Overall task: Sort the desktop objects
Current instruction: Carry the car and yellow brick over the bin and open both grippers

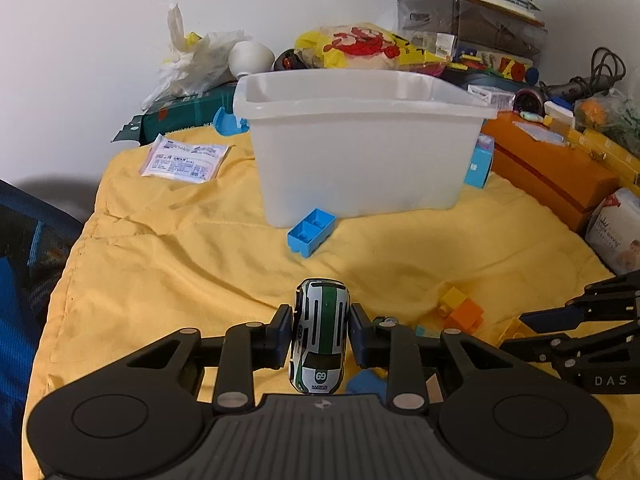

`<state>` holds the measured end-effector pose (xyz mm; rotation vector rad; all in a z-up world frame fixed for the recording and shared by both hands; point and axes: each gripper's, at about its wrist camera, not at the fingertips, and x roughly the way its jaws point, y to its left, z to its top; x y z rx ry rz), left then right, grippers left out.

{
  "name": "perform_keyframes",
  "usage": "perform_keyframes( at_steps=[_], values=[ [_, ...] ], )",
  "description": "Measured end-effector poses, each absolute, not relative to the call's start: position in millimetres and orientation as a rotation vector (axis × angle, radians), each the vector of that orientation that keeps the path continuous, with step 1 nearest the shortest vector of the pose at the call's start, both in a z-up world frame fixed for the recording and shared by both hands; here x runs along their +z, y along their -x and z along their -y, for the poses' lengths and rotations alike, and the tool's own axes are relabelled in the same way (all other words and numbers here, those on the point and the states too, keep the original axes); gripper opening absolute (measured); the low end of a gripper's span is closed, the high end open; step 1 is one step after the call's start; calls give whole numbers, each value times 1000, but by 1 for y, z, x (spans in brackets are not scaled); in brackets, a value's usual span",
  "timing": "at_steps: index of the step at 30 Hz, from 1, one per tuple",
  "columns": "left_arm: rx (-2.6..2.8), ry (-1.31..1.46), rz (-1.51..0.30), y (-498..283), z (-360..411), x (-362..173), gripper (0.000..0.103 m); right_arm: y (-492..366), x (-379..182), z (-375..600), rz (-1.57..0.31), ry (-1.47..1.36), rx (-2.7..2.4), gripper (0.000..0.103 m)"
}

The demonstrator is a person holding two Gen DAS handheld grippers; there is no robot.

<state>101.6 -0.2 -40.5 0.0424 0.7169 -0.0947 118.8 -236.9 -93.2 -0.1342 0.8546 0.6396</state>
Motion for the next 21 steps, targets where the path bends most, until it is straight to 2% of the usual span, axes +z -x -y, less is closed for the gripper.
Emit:
perform_keyframes(
  at_steps=[8, 14, 21],
  values=[
    [-102, -33, -707, -98, 3, -37, 33, -117, -102, 254, -884, 171, 589, 38],
    [-98, -37, -713, -97, 5, -31, 33, -118, -104, 249, -854, 200, 605, 35],
    [-55, 22, -643, -125, 8, 24, 33, -134, -33, 258, -694, 84, 602, 35]
  ],
)
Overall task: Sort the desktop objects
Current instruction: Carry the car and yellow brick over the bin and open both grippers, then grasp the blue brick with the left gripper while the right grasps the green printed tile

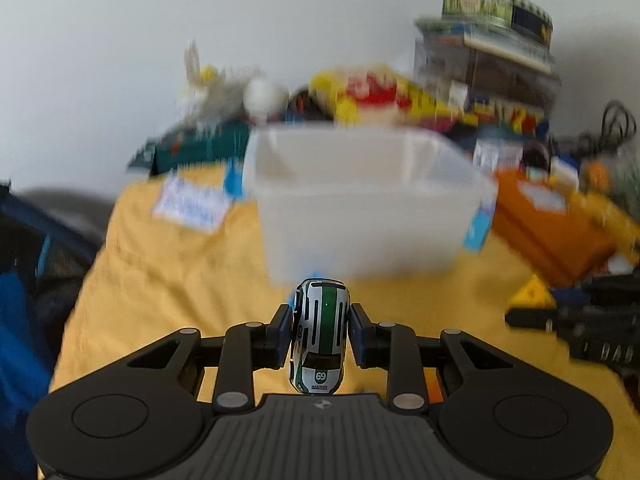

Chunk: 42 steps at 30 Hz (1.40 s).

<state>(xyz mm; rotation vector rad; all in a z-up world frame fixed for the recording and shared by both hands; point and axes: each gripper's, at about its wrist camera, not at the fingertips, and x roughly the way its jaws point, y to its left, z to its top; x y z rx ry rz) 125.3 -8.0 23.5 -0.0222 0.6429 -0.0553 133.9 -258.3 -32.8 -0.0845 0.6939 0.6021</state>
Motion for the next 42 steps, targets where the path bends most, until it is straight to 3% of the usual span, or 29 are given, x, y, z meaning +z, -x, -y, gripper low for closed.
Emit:
perform_keyframes(
  at_steps=[6, 13, 14, 15, 16, 17, 25, 32, 36, 42],
  values=[
    [-58, 7, -573, -187, 19, 77, 33, -198, 51, 249, -539, 29, 589, 35],
    [-45, -3, -591, -257, 29, 100, 36, -282, 66, 226, -608, 37, 564, 36],
    [-33, -5, -595, -263, 29, 99, 48, -291, 65, 223, -621, 38, 561, 37],
    [-8, -10, -602, -267, 28, 96, 66, -297, 63, 221, -617, 50, 553, 51],
    [20, -8, -604, -269, 26, 93, 72, -298, 61, 219, -615, 63, 543, 67],
    [37, 4, -601, -267, 23, 90, 74, -300, 59, 219, -604, 72, 532, 69],
    [0, -72, -595, -182, 11, 42, 74, -235, 39, 242, -570, 101, 588, 69],
    [-11, -100, -739, -90, 9, -40, 74, -116, -43, 251, -722, 175, 688, 67],
    [-5, -90, -803, -70, 11, -68, 72, -81, -78, 240, -773, 260, 717, 60],
    [-37, -154, -817, -76, 20, -83, 71, -78, -93, 220, -764, 359, 744, 57]
  ],
)
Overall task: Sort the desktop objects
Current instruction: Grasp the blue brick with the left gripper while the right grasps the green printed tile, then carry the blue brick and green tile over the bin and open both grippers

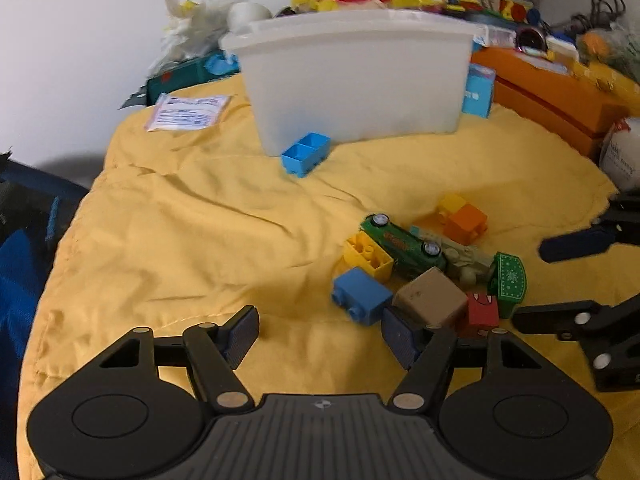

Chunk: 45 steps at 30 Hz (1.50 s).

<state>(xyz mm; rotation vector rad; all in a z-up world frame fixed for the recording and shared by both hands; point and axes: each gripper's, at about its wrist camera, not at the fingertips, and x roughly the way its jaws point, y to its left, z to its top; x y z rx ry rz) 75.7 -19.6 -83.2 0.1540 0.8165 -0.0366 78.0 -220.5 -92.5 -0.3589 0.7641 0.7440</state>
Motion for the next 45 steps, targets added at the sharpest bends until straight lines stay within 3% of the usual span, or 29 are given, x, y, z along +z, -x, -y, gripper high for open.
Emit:
perform_keyframes(
  at_steps=[3, 5, 7, 9, 20, 29, 38, 45],
  values=[
    [-48, -177, -817, -82, 28, -89, 71, -84, -98, 213, -761, 396, 754, 53],
    [-47, -176, -803, -85, 31, -90, 67, -85, -101, 207, -758, 408, 768, 45],
    [-73, -177, -793, -86, 34, -91, 58, -84, -106, 205, -766, 424, 778, 39],
    [-109, -194, -780, -85, 38, -92, 38, -85, -106, 207, -775, 403, 777, 38],
    [-122, -175, -764, -90, 39, -90, 37, -83, -90, 239, -801, 291, 719, 39],
    [-51, -109, -649, -96, 17, -23, 37, -104, -42, 256, -688, 144, 646, 39],
    [-10, -59, -557, -174, 3, 53, 37, -191, 23, 257, -595, 26, 563, 39],
    [-9, -56, -566, -245, 16, 79, 38, -267, 46, 243, -612, 31, 517, 39]
  ],
)
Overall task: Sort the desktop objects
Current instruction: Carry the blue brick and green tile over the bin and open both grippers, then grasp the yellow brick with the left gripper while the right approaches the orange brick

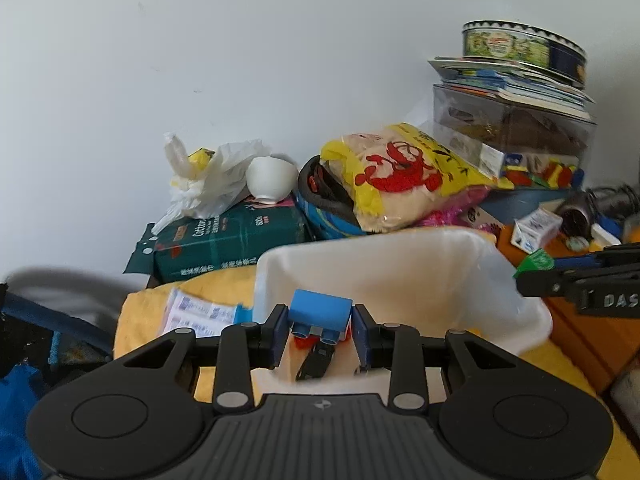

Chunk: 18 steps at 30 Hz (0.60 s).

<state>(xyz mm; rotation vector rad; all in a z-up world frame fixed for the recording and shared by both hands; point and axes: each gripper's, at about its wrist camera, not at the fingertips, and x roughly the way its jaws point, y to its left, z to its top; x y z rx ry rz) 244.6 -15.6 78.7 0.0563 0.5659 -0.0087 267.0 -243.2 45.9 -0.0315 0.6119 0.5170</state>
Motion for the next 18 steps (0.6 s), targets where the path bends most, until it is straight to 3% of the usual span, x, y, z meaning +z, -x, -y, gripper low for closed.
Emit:
perform_keyframes(
  at_steps=[1, 3, 4, 6, 12, 18],
  values=[
    [-5, -50, -566, -250, 18, 80, 41, -273, 47, 240, -614, 40, 515, 40],
    [8, -46, -583, -261, 20, 79, 69, -290, 46, 231, -641, 78, 512, 46],
    [30, -52, -585, -263, 20, 77, 73, -295, 45, 228, -646, 89, 504, 60],
    [47, -62, -588, -259, 20, 72, 73, -298, 43, 229, -631, 88, 473, 66],
    [-13, -95, -617, -203, 12, 34, 73, -255, 28, 246, -617, 71, 527, 66],
    [-59, -65, -709, -125, 9, -31, 73, -177, -43, 251, -753, 146, 598, 61]
  ],
)
